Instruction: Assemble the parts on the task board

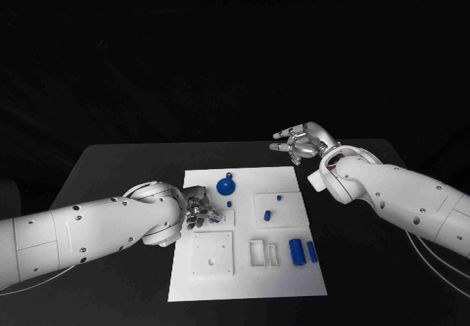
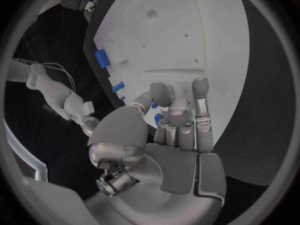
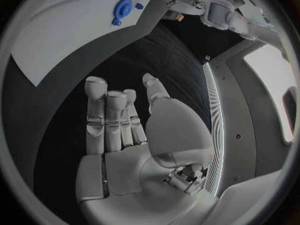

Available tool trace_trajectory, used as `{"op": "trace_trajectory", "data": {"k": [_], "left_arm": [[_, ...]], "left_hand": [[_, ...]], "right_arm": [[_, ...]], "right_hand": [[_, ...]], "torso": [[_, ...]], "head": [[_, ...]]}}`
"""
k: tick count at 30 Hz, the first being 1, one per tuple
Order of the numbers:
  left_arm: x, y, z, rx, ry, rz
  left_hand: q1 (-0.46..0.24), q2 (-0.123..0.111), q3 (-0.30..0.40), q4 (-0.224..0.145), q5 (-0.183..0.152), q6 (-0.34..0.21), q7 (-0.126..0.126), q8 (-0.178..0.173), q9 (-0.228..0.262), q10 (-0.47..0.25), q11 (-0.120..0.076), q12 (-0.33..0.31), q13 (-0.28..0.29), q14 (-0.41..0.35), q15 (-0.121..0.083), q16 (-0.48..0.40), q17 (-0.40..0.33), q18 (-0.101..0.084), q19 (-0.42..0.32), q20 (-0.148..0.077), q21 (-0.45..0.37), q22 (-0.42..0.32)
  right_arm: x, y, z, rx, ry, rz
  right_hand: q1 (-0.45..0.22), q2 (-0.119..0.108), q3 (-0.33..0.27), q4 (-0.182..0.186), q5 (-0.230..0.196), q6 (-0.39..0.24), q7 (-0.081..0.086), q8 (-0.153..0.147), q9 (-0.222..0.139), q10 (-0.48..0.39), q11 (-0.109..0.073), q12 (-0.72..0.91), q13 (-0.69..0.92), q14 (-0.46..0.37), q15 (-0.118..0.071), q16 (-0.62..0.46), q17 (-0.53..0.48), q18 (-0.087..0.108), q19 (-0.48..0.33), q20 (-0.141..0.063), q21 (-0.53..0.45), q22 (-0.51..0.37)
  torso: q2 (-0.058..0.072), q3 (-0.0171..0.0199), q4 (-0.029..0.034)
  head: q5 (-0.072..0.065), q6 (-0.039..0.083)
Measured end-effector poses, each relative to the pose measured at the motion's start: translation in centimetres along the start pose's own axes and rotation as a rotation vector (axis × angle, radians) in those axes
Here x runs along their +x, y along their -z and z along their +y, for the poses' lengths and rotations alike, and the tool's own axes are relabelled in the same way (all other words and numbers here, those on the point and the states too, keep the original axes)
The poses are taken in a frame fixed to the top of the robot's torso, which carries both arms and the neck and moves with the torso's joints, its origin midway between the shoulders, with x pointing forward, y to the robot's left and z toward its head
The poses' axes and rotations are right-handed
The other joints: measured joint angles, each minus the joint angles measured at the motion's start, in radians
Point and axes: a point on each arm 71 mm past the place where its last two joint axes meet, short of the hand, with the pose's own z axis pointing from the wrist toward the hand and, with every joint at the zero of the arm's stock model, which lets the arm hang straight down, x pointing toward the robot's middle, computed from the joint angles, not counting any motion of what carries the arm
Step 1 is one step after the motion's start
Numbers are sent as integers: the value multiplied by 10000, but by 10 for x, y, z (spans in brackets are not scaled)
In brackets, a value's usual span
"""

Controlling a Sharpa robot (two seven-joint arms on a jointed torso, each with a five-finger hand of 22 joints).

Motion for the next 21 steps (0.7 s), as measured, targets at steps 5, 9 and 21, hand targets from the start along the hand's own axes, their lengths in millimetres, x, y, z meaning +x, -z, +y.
{"op": "trace_trajectory", "data": {"k": [5,9,21], "left_arm": [[0,0,0,0,-6,3],[0,0,1,16,27,-41],[1,3,10,-19,513,-677]], "left_hand": [[0,0,1,-1,39,0,0,18,78,3,0,0,13,0,0,0,12,0,0,0,0,-1],[0,0,5,2,39,0,0,19,139,40,-17,0,13,0,0,0,30,0,0,0,0,-1],[-74,74,97,77,36,33,33,7,519,50,-9,0,21,1,1,40,44,0,37,-37,0,-2]], "right_arm": [[0,0,0,7,-1,5],[0,0,-1,11,-3,7],[0,1,-2,31,2,5]], "right_hand": [[0,0,0,0,0,0,0,0,0,1,0,40,0,0,0,0,0,0,0,0,0,0],[0,0,0,0,0,0,0,0,0,2,2,40,1,0,0,0,0,0,0,0,0,0],[0,0,0,0,0,0,0,0,0,5,5,40,2,0,0,0,0,-1,0,0,1,0]], "torso": [[0,-5,-1],[0,-7,-1],[0,-12,-4]], "head": [[0,3],[-4,18],[-13,18]]}}
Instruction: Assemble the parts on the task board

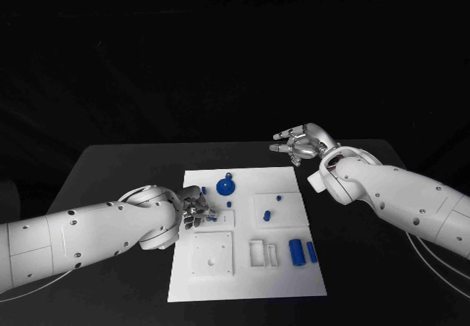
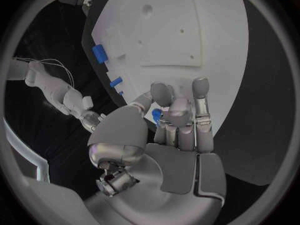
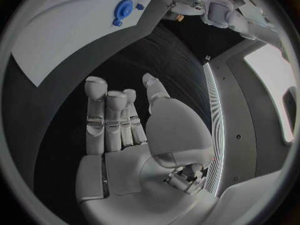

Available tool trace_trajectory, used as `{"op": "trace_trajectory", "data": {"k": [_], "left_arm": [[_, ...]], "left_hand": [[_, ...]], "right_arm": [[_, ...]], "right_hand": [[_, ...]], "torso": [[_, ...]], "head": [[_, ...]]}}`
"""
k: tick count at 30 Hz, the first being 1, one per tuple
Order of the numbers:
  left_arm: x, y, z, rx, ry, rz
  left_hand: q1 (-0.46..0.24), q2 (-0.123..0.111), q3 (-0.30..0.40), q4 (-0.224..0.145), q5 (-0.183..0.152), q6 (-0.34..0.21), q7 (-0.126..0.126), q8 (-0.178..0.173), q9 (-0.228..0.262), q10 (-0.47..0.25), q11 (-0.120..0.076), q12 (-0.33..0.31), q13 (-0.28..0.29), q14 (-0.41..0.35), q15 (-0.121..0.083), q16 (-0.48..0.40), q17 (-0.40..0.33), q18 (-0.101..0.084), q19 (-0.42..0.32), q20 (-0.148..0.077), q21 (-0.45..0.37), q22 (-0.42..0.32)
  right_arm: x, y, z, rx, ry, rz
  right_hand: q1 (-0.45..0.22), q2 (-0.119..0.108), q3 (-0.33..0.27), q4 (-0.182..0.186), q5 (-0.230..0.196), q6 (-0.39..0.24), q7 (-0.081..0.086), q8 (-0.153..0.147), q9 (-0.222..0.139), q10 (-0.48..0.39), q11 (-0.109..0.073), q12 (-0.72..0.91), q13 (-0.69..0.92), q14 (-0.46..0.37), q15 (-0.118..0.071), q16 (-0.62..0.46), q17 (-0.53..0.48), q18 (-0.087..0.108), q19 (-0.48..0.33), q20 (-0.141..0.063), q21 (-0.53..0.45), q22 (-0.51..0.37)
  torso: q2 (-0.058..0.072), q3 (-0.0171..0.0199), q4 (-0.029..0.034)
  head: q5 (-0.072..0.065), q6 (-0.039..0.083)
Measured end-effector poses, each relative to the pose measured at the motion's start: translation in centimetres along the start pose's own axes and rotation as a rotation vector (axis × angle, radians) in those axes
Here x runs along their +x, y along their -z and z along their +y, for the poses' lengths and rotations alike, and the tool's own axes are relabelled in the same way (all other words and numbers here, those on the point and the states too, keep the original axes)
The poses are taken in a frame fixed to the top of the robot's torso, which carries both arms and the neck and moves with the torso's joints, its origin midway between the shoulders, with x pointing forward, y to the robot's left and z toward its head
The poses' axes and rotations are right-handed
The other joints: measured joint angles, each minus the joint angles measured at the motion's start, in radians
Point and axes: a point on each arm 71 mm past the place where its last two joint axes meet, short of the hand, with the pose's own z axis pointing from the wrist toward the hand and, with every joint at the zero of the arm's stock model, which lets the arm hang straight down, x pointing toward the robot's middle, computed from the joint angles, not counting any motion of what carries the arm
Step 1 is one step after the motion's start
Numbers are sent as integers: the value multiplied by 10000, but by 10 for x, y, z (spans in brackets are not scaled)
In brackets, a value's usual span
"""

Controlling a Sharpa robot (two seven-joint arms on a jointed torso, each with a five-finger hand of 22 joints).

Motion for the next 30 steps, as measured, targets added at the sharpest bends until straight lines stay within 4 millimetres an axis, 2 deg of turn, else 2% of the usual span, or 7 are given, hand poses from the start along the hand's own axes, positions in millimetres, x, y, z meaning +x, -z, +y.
{"op": "trace_trajectory", "data": {"k": [10,30], "left_arm": [[-3,2,2,0,397,-450],[1,1,-2,-19,440,-166]], "left_hand": [[0,0,33,31,-37,3,3,45,7,-18,-6,0,11,-1,1,0,-1,1,0,0,0,-1],[2,-2,53,51,-37,17,17,30,52,-29,-9,0,8,-1,1,0,-37,-1,0,0,0,-3]], "right_arm": [[0,1,0,5,4,1],[1,1,-1,25,-7,25]], "right_hand": [[0,0,0,0,0,0,0,0,0,1,1,0,0,0,0,0,1,0,0,0,0,0],[1,-1,0,0,0,0,0,0,0,2,2,-1,1,0,0,0,0,0,0,0,1,0]], "torso": [[-1,6,5],[-1,17,-2]], "head": [[-7,-18],[-18,-58]]}}
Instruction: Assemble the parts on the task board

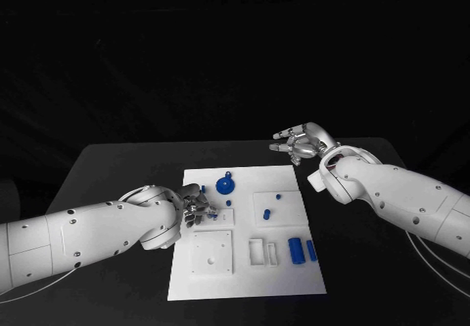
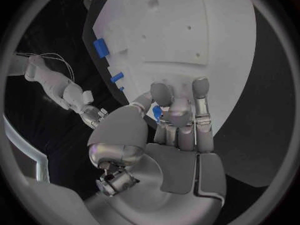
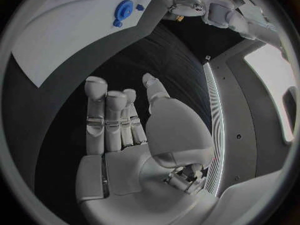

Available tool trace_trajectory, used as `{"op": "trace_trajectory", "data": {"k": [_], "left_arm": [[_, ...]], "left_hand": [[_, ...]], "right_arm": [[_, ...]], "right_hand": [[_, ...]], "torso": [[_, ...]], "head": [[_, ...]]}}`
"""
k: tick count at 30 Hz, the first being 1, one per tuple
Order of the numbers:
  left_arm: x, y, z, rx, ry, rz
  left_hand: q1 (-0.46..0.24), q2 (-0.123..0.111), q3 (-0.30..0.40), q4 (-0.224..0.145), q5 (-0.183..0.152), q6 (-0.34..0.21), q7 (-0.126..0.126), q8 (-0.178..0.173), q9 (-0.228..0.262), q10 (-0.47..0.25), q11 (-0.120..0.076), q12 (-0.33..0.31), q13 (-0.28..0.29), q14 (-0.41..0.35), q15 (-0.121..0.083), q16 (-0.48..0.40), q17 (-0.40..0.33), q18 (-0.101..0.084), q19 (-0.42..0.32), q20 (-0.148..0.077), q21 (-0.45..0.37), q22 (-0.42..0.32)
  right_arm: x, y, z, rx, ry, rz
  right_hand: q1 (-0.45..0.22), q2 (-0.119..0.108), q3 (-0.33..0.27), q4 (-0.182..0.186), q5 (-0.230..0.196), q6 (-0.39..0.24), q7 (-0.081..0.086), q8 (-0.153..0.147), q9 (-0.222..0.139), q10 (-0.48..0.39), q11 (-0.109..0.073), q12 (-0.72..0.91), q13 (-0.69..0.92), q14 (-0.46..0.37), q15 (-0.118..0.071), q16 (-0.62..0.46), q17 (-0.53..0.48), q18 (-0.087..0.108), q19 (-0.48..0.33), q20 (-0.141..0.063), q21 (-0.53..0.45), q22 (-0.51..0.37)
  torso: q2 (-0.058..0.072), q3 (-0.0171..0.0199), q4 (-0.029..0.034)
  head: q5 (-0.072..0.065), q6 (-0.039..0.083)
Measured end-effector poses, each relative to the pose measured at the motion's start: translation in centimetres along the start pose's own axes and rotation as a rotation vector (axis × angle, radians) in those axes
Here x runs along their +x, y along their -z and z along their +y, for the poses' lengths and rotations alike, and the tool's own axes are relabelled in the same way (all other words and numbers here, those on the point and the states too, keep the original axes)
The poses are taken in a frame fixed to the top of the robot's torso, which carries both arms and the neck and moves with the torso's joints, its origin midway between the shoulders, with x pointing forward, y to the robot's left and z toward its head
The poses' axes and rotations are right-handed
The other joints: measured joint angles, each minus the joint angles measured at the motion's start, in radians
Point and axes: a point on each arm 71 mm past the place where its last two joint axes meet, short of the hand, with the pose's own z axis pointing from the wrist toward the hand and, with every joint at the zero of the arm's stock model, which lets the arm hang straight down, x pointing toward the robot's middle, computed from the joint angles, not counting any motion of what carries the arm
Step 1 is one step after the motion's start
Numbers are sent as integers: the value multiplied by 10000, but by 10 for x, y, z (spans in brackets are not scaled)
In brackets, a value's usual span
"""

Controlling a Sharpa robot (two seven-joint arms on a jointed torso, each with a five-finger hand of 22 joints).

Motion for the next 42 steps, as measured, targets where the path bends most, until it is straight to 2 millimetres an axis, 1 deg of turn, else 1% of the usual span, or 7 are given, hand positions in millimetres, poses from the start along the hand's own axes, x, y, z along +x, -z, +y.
{"op": "trace_trajectory", "data": {"k": [3,7,18,29,34,41,42], "left_arm": [[1,0,-1,-9,-19,36],[1,0,-1,-48,-46,78],[2,-2,-1,-133,-115,159],[2,-2,-1,-143,-155,187],[2,-2,-2,-142,-201,251],[3,-2,-2,-142,-313,387],[3,-2,-2,-158,-329,403]], "left_hand": [[0,0,0,0,0,1,1,-2,1,0,0,0,0,0,0,0,-40,1,0,0,0,0],[2,-2,0,0,-155,2,2,-32,2,-1,1,0,-24,0,0,0,-95,0,0,0,0,-1],[6,-6,-1,-1,-157,4,4,-65,5,-2,2,0,-23,0,0,0,-95,1,0,0,0,7],[101,-100,-43,39,-196,5,5,-38,5,-10,26,0,-36,0,0,-1,-130,0,-1,0,0,5],[147,-144,-107,103,-348,6,6,-38,14,-8,30,0,-71,-28,29,-72,-218,1,0,1,0,5],[353,-243,-291,67,-524,6,6,-39,153,-5,34,-40,-110,-37,37,-109,-289,1,-1,1,-39,4],[363,-254,-338,22,-526,6,6,-41,527,-6,37,-40,-111,-37,37,-110,-299,1,-1,1,-78,4]], "right_arm": [[0,0,0,4,-1,2],[0,0,0,6,-3,8],[0,0,-1,12,-4,13],[0,0,-1,14,-6,16],[0,0,-1,12,-8,20],[1,1,-2,33,-15,35],[2,1,-2,36,-16,37]], "right_hand": [[0,0,0,0,0,0,0,0,0,0,0,0,0,0,0,0,0,0,0,0,0,0],[0,0,0,0,0,0,0,0,0,0,0,0,0,0,0,0,0,0,0,0,0,0],[0,0,0,0,0,0,0,0,0,1,1,0,1,0,0,0,0,0,0,0,0,0],[0,0,0,0,0,0,0,0,0,1,1,0,1,0,0,0,0,0,0,0,0,0],[1,0,0,0,39,0,0,0,0,1,1,0,1,0,0,0,0,1,0,0,0,0],[1,0,0,0,39,0,0,0,0,1,1,0,1,0,0,0,0,0,0,0,0,0],[1,-1,0,0,39,0,0,0,0,1,1,0,1,0,0,0,0,0,0,0,0,0]], "torso": [[0,0,2],[0,-3,2],[0,-10,6],[2,-12,4],[2,-9,6],[0,-6,5],[0,-6,5]], "head": [[-6,-1],[-8,-7],[-16,-14],[-26,-39],[-32,-55],[-34,-67],[-33,-69]]}}
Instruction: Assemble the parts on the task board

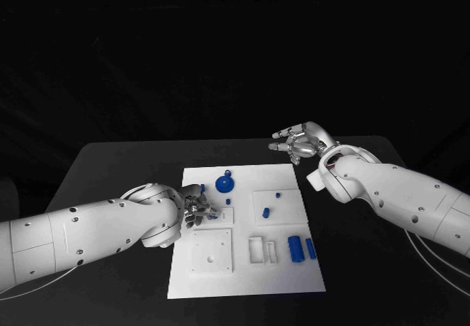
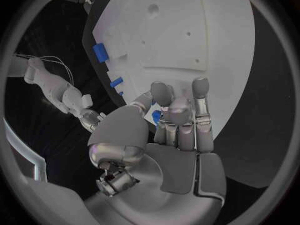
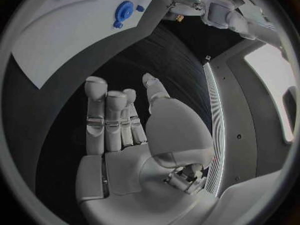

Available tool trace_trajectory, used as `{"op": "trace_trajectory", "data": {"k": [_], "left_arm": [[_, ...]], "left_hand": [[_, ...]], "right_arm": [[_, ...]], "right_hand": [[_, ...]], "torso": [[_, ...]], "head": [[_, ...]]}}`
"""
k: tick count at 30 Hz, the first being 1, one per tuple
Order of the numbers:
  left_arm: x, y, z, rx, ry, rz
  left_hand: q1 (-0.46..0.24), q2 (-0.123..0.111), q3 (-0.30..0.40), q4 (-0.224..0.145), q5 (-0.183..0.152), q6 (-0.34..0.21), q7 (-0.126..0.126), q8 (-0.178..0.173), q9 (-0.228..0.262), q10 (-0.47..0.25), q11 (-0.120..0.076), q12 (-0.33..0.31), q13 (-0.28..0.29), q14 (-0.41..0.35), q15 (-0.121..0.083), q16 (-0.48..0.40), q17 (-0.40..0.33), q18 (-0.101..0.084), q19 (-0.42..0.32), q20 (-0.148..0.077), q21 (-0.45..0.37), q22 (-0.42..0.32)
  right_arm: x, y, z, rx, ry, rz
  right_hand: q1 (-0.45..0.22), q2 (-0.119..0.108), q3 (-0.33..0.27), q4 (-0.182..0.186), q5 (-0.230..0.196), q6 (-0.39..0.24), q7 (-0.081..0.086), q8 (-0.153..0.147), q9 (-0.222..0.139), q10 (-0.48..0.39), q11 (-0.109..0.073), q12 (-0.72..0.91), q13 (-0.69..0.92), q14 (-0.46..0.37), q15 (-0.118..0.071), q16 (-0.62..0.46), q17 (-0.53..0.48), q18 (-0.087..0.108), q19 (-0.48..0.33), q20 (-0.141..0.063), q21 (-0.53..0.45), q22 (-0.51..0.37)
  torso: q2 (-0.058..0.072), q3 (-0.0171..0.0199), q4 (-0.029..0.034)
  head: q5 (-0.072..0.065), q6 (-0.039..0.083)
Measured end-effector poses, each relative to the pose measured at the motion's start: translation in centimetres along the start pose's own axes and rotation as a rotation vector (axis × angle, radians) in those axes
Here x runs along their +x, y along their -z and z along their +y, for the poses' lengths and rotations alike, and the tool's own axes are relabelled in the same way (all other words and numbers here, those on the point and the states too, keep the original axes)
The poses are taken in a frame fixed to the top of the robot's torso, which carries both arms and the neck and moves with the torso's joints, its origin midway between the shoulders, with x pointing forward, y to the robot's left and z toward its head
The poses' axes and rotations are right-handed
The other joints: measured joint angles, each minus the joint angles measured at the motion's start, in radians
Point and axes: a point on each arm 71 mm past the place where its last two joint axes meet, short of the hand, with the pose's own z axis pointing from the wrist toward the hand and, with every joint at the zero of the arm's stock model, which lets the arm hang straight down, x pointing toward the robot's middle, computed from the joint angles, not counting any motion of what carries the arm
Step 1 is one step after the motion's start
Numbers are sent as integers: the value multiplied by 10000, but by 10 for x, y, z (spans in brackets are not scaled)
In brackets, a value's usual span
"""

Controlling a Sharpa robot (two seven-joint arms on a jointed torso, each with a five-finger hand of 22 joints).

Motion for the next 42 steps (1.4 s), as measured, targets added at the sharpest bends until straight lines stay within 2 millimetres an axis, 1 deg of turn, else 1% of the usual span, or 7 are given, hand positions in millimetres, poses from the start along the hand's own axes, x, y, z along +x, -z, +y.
{"op": "trace_trajectory", "data": {"k": [4,11,24,29,31,37,42], "left_arm": [[0,0,1,-42,-53,36],[0,0,1,-57,-110,74],[0,0,2,-71,-146,87],[0,0,2,-80,-161,101],[0,0,2,-80,-167,105],[0,0,2,-81,-177,109],[0,-1,2,-86,-186,116]], "left_hand": [[21,-21,-49,-24,6,0,0,-11,361,-7,10,0,-9,0,0,0,-1,0,0,0,0,-1],[-52,50,-60,-40,404,0,0,-38,647,28,5,0,-9,-35,35,0,-8,0,-37,37,0,-1],[-213,205,3,14,416,12,12,-17,939,25,7,0,-8,-36,35,0,-17,0,-37,37,0,-3],[-489,241,12,15,1054,13,13,-16,1114,23,8,0,57,-36,35,8,80,1,-37,37,0,-3],[-514,264,18,10,1147,13,14,-17,1108,22,8,0,82,-36,35,39,90,0,-37,37,0,-3],[-694,311,117,-4,1126,25,25,-16,1055,21,9,0,97,-36,35,39,99,0,-37,37,40,-4],[-831,292,410,-220,419,32,31,42,1045,20,10,0,146,-35,35,92,180,0,-73,72,40,-4]], "right_arm": [[0,0,0,9,-3,6],[0,0,-1,18,-5,10],[1,1,-1,24,-9,16],[1,1,-1,30,-10,17],[1,1,-1,32,-11,19],[1,1,-2,35,-13,22],[1,1,-2,37,-14,24]], "right_hand": [[0,0,0,0,0,0,0,0,0,0,0,0,0,0,0,0,0,0,0,0,0,0],[0,0,0,0,0,0,0,0,0,0,0,0,0,0,0,0,0,0,0,0,0,0],[0,0,0,0,0,0,0,0,0,1,1,0,0,0,0,0,0,0,0,0,0,0],[0,0,0,0,0,0,0,0,0,1,1,0,1,0,0,0,0,-1,0,0,0,0],[0,0,0,0,0,0,-1,0,0,1,0,0,1,0,0,0,0,0,0,0,0,0],[-39,39,28,28,0,0,0,0,0,1,0,0,1,0,0,0,0,-1,0,0,0,0],[-39,39,28,28,-1,0,0,0,0,1,1,0,0,0,0,0,0,-1,0,0,0,0]], "torso": [[0,0,0],[-2,-5,0],[-3,-7,1],[-3,-7,0],[-3,-7,-1],[-2,-6,-2],[-1,-1,-4]], "head": [[0,-7],[1,-1],[17,0],[18,-19],[18,-19],[9,-20],[6,-23]]}}
